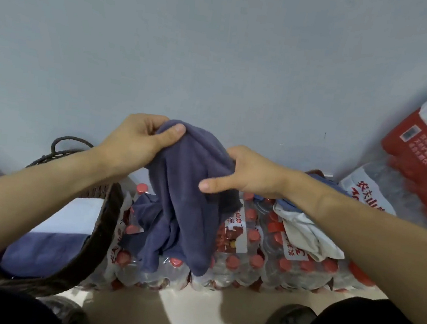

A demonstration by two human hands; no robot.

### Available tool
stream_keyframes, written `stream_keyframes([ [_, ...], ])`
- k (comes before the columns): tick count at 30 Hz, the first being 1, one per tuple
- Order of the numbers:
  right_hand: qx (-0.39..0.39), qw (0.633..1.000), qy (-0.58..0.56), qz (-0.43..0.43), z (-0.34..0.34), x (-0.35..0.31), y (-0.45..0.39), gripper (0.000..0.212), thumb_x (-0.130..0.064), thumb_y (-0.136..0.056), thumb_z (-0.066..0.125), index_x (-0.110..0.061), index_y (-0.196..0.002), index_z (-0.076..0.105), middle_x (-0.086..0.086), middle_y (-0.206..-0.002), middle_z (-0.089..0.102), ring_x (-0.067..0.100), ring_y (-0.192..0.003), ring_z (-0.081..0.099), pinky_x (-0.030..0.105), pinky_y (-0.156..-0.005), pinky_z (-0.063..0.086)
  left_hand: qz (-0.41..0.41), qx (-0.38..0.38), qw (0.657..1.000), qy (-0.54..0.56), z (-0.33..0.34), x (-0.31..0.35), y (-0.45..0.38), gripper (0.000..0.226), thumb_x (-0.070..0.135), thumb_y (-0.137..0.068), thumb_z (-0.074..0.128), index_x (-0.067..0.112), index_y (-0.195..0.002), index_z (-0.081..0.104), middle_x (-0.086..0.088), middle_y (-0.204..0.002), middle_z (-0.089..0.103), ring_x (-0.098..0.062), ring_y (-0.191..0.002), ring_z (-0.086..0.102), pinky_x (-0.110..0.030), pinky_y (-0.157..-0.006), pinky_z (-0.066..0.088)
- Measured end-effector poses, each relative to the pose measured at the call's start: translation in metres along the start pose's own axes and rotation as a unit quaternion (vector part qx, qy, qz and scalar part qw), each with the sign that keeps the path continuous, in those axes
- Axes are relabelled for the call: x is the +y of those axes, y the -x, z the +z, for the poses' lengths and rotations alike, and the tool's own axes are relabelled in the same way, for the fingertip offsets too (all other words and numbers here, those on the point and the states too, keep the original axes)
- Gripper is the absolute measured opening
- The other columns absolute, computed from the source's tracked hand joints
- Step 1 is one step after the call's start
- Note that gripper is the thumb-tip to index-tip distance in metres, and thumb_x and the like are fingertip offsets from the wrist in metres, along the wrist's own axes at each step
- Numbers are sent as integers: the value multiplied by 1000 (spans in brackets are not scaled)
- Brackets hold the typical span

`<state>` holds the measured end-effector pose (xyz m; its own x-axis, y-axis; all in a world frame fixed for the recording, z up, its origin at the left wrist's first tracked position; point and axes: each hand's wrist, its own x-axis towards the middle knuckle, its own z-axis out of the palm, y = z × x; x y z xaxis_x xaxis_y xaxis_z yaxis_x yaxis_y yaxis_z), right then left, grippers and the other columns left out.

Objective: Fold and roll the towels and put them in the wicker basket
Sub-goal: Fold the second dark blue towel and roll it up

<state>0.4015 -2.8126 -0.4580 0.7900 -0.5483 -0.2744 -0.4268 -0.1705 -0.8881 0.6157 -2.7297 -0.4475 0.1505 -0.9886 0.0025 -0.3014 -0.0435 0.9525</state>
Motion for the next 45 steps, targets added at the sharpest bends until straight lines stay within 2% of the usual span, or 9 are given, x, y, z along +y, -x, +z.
stream_keyframes([
  [7,-29,988,-149,26,-5,16,-8,12,10,-88,57,1,-88,65,9,-79,72,19,-72,69,27,-66,56,-5,38,999,-5,-10,-11,-3,36,37,-100,51,6,-97,69,-24,-101,69,-22,-84,62,-44,-83,49],
  [14,-7,996,-91,12,-14,20,-5,18,-20,-98,60,-12,-84,69,-7,-59,69,2,-46,61,16,-42,45,-19,77,996,-37,-22,-21,-8,12,23,-97,59,14,-94,67,-14,-85,71,-20,-73,64,-35,-68,50],
  [16,4,998,-68,14,-18,22,-3,19,-21,-97,61,-8,-86,70,-5,-62,71,1,-51,65,12,-45,47,-17,104,994,-39,-25,-24,-9,11,24,-96,60,20,-89,67,-6,-80,71,-16,-70,64,-30,-63,50],
  [21,8,996,-68,64,-36,29,1,37,-31,-88,69,-3,-111,70,18,-104,74,32,-95,72,42,-77,60,-43,153,987,-32,-32,-33,-15,14,25,-96,59,21,-85,65,-6,-83,68,-22,-76,60,-32,-67,46],
  [27,27,983,-103,146,-43,35,8,18,-23,-89,70,-8,-80,77,16,-87,75,25,-78,73,31,-66,59,-108,123,972,-170,-17,-34,-12,24,30,-93,63,9,-106,61,-10,-100,68,-26,-93,63,-34,-74,48],
  [35,150,928,-333,79,14,-12,-14,19,-3,-97,55,2,-113,62,18,-103,69,23,-86,68,32,-81,57,-92,-115,986,-73,43,2,20,104,69,-53,79,23,-138,40,10,-123,62,-2,-109,63,-26,-90,53],
  [39,63,946,-317,10,12,-28,-11,25,-12,-97,55,-2,-119,62,11,-103,70,21,-96,67,38,-89,57,-56,27,998,-16,41,0,9,46,19,-85,74,2,-123,55,-15,-110,70,-28,-102,68,-46,-93,54],
  [42,164,966,-199,-8,6,-18,-11,11,-5,-89,65,-10,-99,65,4,-84,67,14,-75,68,30,-69,58,-50,-33,998,-4,27,0,9,14,9,-96,56,0,-104,64,-16,-94,70,-20,-81,65,-28,-75,56],
  [45,220,972,-82,19,5,7,-21,43,-15,-77,82,-18,-113,59,-1,-99,64,9,-81,64,24,-64,53,-72,-71,994,51,13,2,9,16,10,-99,50,5,-91,63,-10,-80,62,-13,-69,57,-19,-63,49],
])
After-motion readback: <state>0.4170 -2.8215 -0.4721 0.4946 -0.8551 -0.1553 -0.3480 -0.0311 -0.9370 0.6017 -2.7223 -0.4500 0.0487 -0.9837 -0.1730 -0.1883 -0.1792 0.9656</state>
